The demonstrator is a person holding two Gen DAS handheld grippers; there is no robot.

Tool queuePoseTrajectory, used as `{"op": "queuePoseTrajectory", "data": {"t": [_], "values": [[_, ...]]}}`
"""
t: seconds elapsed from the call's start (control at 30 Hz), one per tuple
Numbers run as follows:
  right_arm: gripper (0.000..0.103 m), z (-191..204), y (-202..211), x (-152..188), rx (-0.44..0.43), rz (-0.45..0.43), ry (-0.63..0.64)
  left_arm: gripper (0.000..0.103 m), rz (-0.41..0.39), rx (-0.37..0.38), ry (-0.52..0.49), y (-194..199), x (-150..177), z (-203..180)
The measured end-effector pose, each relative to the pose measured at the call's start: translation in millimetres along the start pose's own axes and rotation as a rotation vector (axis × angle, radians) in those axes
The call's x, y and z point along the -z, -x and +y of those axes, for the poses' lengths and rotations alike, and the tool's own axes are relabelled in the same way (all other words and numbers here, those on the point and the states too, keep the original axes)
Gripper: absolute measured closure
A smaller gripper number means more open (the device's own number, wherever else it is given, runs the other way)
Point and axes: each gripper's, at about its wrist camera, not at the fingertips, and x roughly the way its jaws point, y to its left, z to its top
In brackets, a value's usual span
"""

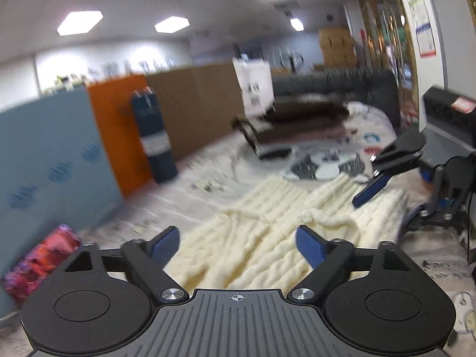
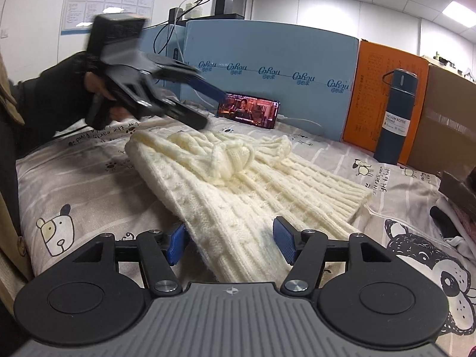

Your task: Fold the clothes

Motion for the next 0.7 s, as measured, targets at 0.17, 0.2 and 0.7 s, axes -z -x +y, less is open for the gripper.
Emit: {"op": "queuePoseTrajectory", "data": {"t": [0.17, 0.2, 0.7], "values": [[0.046, -3, -1, -2, 0.005, -0.013, -0.027, 0.007, -0.002, 0.079, -0.033, 39, 17, -25], [0.046, -3, -1, -2, 0.008, -0.015, -0.03, 0.007, 0.013, 0.1, -0.043, 41, 22, -33], [0.071, -38, -4, -23, -0.023, -0.144, -0.169, 0.075, 0.0, 0.149, 0.057, 14, 35, -3]]}}
